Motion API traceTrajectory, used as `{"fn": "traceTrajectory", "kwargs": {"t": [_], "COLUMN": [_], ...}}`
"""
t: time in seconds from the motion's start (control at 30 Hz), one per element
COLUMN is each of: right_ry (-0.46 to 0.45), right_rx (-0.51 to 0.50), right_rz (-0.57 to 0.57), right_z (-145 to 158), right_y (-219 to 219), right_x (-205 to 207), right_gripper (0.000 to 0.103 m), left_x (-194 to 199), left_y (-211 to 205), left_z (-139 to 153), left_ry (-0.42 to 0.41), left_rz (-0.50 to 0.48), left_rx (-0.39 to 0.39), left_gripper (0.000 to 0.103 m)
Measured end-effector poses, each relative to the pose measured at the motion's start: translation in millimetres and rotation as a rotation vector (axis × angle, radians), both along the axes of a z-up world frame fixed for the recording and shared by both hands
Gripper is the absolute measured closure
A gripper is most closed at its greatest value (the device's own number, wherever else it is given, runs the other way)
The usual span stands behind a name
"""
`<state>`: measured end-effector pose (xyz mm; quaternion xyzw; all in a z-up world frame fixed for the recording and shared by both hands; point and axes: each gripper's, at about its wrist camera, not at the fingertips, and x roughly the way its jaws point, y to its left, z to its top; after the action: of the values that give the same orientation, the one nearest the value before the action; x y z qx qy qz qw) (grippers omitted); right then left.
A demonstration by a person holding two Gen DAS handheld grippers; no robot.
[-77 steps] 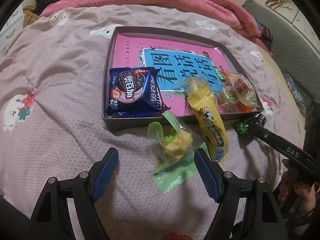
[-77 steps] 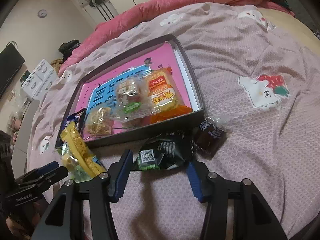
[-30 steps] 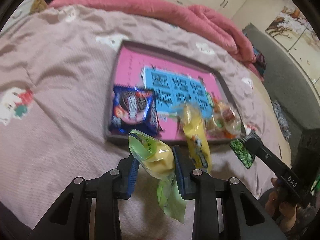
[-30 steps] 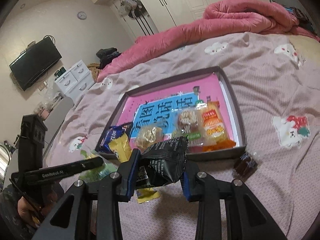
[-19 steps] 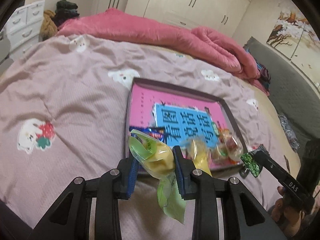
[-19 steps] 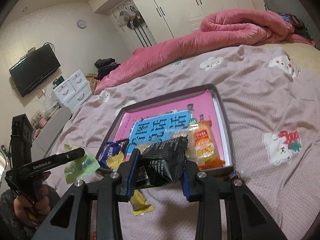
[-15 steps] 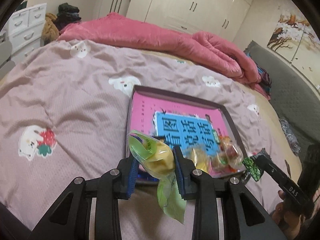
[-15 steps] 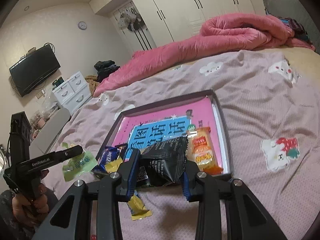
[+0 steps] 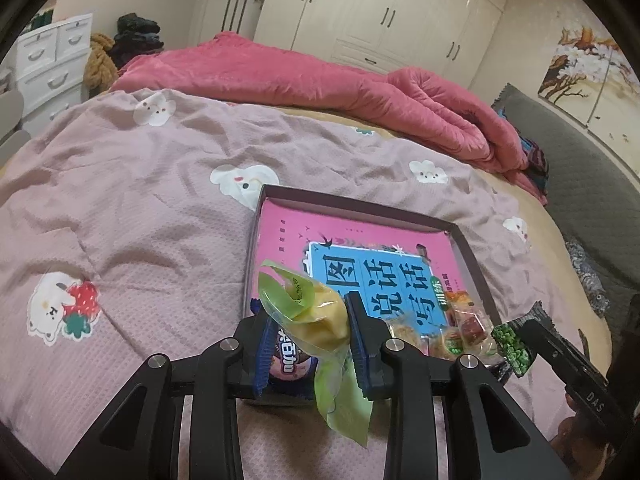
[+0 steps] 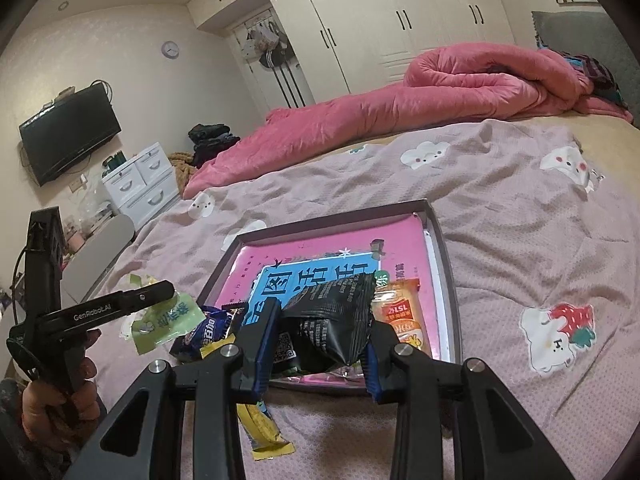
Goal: Organize snacks
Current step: 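Lower the green pastry and black pack into the tray with both tools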
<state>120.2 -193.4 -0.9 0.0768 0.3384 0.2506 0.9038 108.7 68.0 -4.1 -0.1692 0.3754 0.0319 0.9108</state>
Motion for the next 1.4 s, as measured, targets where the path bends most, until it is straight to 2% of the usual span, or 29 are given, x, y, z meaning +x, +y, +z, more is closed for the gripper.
{"fn": "traceTrajectory", "kwargs": {"t": [0.43,0.77,1.4], "right_ry": [-0.023,-0.042,-0.081], "right_rx": [-0.058,-0.159,-0.302], "right_rz": [0.023,0.031,0.087], "right_z": [-4.6,-13.6,-33.4], "right_y": [17.6,34.4,64.8], "right_x": [5.6,9.6,11.9], "right_gripper": [0.066,0.066,0.066], "left_x": [19.3,32.4,42.8], "left_y": [-15.3,-28.4,-27.6], "left_z": [-9.8,-20.9,-32.4], "left_ry": [0.022,0.047,0.07], "left_rz": [-0.03,-0.057,-0.038], "left_rx": [0.013,0.019,0.023], "left_gripper": [0.069,0.069,0.069]}}
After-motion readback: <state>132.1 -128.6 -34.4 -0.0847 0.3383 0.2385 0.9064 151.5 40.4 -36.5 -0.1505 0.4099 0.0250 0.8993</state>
